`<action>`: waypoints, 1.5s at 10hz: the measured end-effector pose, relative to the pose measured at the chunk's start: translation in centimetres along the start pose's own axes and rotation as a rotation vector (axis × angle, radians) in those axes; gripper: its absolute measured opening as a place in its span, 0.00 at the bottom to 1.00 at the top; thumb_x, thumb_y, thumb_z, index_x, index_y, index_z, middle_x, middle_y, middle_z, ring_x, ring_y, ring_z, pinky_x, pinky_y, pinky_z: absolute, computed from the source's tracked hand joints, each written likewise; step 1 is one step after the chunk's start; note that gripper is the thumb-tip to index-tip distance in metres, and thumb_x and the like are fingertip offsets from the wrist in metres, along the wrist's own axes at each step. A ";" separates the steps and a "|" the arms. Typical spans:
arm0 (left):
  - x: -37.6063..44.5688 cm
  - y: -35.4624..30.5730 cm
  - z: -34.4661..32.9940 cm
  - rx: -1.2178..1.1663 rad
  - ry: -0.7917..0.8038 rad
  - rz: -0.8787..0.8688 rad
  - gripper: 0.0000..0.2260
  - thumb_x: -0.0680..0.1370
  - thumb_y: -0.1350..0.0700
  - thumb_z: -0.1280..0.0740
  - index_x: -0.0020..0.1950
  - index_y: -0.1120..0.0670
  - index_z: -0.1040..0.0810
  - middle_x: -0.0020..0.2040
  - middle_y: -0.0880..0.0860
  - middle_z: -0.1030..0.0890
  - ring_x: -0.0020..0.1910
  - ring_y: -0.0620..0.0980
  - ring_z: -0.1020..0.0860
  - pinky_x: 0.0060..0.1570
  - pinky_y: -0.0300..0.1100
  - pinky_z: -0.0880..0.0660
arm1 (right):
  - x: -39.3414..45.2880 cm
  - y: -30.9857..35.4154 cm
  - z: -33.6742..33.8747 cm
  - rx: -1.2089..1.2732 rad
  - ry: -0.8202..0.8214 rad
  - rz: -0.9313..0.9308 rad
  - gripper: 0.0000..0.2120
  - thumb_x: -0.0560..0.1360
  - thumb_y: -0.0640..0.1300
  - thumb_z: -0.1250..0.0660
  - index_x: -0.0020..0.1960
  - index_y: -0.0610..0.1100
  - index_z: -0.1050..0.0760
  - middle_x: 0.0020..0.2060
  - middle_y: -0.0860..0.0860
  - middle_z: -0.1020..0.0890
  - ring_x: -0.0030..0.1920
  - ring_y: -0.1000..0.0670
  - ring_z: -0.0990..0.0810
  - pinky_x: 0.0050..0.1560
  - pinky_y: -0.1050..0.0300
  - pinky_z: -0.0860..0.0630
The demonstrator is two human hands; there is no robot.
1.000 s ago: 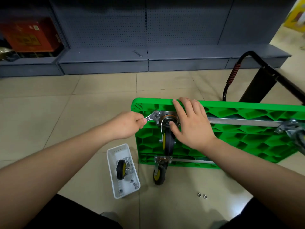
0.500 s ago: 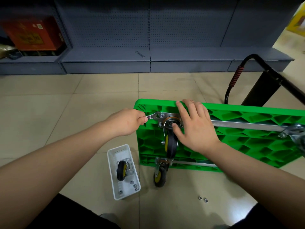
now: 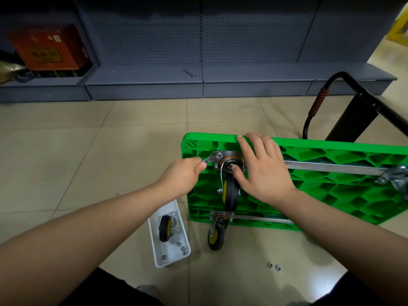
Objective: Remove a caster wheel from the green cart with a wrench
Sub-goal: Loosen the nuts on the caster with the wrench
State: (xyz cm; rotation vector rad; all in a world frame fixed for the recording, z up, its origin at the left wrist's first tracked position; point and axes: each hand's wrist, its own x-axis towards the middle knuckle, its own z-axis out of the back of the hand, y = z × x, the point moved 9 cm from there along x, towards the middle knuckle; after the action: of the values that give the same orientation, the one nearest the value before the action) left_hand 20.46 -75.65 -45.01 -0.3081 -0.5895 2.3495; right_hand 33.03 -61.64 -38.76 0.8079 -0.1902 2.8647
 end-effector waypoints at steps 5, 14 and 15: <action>-2.9 -0.7 -5.1 -1.208 -0.036 0.427 0.13 0.80 0.54 0.31 0.39 0.52 0.33 0.26 0.47 0.37 0.23 0.46 0.40 0.26 0.40 0.43 | -0.1 0.0 0.1 0.003 0.003 0.004 0.31 0.77 0.56 0.38 0.74 0.38 0.32 0.68 0.40 0.27 0.67 0.37 0.30 0.72 0.42 0.37; -0.7 -2.5 -5.2 -1.358 -0.168 0.662 0.11 0.81 0.50 0.38 0.48 0.57 0.23 0.23 0.46 0.41 0.21 0.46 0.46 0.22 0.34 0.48 | 0.0 0.0 0.1 -0.021 -0.013 0.009 0.31 0.77 0.55 0.37 0.74 0.38 0.31 0.68 0.40 0.27 0.67 0.37 0.30 0.73 0.43 0.38; -0.6 -2.9 -4.8 -1.330 -0.164 0.611 0.10 0.77 0.48 0.30 0.45 0.52 0.28 0.25 0.47 0.40 0.20 0.45 0.44 0.22 0.34 0.46 | 0.0 0.0 0.1 -0.019 -0.007 0.005 0.31 0.77 0.55 0.37 0.74 0.38 0.32 0.68 0.40 0.27 0.67 0.37 0.30 0.73 0.42 0.38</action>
State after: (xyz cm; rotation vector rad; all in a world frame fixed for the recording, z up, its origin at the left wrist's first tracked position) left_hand 24.33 -72.56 -47.71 -0.9696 -2.3588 2.1188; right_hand 33.07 -61.67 -38.67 0.8156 -0.2206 2.8608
